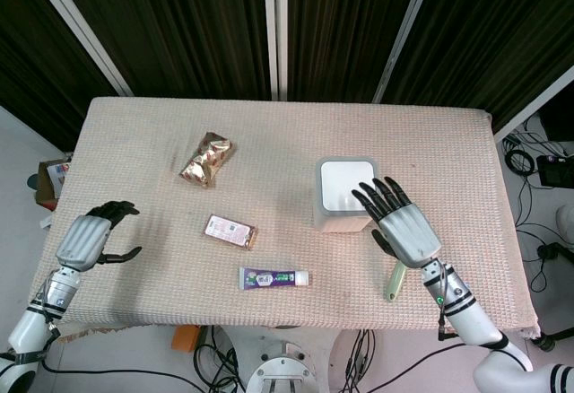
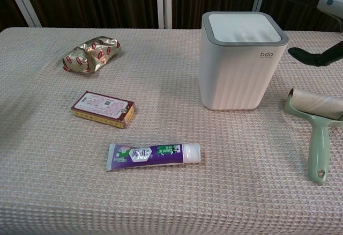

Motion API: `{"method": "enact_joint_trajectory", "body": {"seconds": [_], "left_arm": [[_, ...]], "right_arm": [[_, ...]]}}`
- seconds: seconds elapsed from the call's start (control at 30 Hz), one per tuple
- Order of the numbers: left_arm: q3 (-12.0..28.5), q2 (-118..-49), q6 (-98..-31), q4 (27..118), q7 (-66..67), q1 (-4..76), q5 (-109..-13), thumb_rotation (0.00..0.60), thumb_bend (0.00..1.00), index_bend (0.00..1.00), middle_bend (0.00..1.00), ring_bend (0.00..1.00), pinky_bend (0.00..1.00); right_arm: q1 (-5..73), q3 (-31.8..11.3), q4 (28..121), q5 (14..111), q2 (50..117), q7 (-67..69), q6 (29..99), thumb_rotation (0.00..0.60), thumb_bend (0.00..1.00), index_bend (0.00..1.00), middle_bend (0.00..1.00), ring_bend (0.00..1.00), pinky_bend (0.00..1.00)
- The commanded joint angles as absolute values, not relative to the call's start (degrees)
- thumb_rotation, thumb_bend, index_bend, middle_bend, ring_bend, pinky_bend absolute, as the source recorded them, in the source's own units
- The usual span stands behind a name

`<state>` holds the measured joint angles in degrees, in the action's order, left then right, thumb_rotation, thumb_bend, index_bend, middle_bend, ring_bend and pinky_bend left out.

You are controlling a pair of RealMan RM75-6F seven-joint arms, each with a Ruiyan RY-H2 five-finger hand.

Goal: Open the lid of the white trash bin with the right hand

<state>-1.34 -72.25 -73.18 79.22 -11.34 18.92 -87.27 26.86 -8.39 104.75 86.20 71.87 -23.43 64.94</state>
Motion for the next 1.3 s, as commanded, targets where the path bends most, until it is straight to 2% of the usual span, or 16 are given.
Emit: {"method": "enact_joint_trajectory", "body": {"seconds": [0.03,0.5,1.0,1.1,1.17,1.2,1.3], "left_arm": [[-1.50,-72.22,-73.18,78.70,-12.27,18.75,-87.66,0.437,0.21,0.27,0.20,0.18,0.30],[-1.45,-71.32,-71.75,78.18,-15.15,19.41,-88.48,0.434,0.21,0.26,0.20,0.17,0.30],[-1.21,-71.31,-71.60,78.28,-14.91,19.35,-88.56,0.435,0.21,0.26,0.20,0.17,0.30],[-1.17,-71.15,-71.79,78.49,-14.73,19.24,-88.60,0.439,0.21,0.26,0.20,0.17,0.30],[-1.09,-71.07,-71.93,78.64,-14.64,19.20,-88.62,0.437,0.21,0.26,0.20,0.17,0.30],[-1.05,-71.05,-72.00,78.71,-14.61,19.19,-88.64,0.435,0.21,0.26,0.20,0.17,0.30],[-0.88,-71.01,-72.30,78.94,-14.55,19.15,-88.71,0.433,0.21,0.26,0.20,0.17,0.30]], "right_arm": [[29.82,-9.66,106.41,81.08,73.44,-27.73,60.75,0.600,0.37,0.00,0.11,0.00,0.00],[31.20,-8.22,104.96,78.66,76.10,-28.73,60.94,0.600,0.38,0.00,0.25,0.00,0.00],[31.31,-6.77,103.77,77.97,75.77,-26.02,61.36,0.600,0.38,0.00,0.35,0.00,0.00],[31.01,-6.82,103.89,79.18,75.54,-25.20,62.80,0.600,0.38,0.00,0.31,0.00,0.00],[30.41,-7.23,103.78,81.34,75.57,-23.79,65.41,0.600,0.37,0.00,0.22,0.00,0.00],[30.01,-7.46,103.56,82.69,75.70,-22.92,67.07,0.600,0.37,0.00,0.14,0.00,0.00],[28.09,-8.03,101.78,88.12,76.57,-18.10,74.09,0.600,0.35,0.00,0.01,0.00,0.00]]}}
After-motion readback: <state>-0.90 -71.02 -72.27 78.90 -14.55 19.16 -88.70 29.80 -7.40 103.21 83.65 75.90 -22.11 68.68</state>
